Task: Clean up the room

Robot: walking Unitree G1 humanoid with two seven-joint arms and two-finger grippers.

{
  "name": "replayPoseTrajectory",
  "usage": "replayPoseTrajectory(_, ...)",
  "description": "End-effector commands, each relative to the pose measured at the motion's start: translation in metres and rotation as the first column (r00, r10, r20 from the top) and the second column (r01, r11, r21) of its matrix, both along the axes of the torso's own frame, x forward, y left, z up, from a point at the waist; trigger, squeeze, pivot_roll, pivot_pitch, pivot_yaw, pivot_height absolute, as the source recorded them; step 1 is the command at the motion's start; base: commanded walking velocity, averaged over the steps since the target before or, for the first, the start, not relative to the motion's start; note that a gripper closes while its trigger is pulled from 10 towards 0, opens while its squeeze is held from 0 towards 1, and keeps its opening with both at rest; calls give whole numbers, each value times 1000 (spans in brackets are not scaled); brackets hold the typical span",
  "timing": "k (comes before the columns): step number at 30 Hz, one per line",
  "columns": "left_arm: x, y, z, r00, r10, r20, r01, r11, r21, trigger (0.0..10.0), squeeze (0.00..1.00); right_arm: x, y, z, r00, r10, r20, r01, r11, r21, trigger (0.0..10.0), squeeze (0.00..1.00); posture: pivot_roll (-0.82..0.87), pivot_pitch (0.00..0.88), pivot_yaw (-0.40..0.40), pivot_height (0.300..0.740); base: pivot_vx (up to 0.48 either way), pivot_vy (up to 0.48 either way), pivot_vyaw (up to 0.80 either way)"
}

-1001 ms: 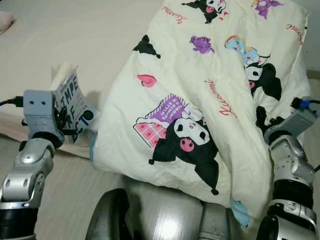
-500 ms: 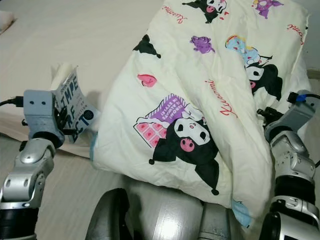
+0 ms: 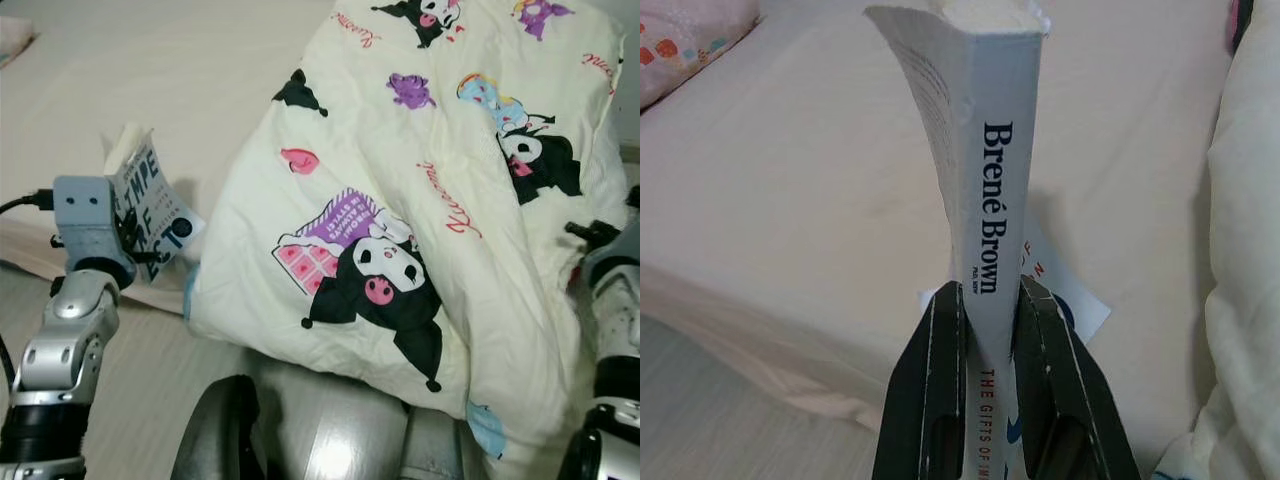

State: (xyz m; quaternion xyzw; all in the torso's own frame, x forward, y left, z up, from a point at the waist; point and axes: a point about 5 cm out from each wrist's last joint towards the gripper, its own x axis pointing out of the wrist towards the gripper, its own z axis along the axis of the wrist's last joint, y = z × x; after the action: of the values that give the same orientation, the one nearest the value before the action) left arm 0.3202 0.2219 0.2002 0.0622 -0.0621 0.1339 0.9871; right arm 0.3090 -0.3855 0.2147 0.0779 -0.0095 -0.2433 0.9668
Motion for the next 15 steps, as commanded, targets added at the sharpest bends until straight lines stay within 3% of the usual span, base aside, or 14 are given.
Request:
replayPoseTrajectory(1,1,2,-9,1000,12,-23,-13,1000,-18,10000,0,-15,-20,6,997,-80,15,80,997,-18,0,0,-16,211,67,500,0,0,0)
replayPoseTrajectory(2,1,2,-9,1000,12,-23,-13,1000,-18,10000,0,-15,-20,6,997,-80,15,80,997,-18,0,0,-16,211,67,500,0,0,0)
replayPoseTrajectory(4,5,-3,-10,1000,10,-12,-11,999,-38,10000,0,-38,-51,28,986,-164,36,167,983,-78,0,0,-33,200,63,500,0,0,0)
replayPoseTrajectory(6,5,-3,-10,1000,10,-12,-11,999,-38,10000,0,-38,-51,28,986,-164,36,167,983,-78,0,0,-33,200,63,500,0,0,0)
replayPoseTrajectory(8,7,-4,-10,1000,11,-6,-11,999,-47,10000,0,-56,-73,45,973,-227,40,230,963,-138,0,0,-38,195,62,500,0,0,0)
replayPoseTrajectory(15,8,-4,-10,1000,13,-3,-13,999,-50,10000,0,-67,-86,61,961,-271,49,275,942,-192,0,0,-39,194,58,500,0,0,0)
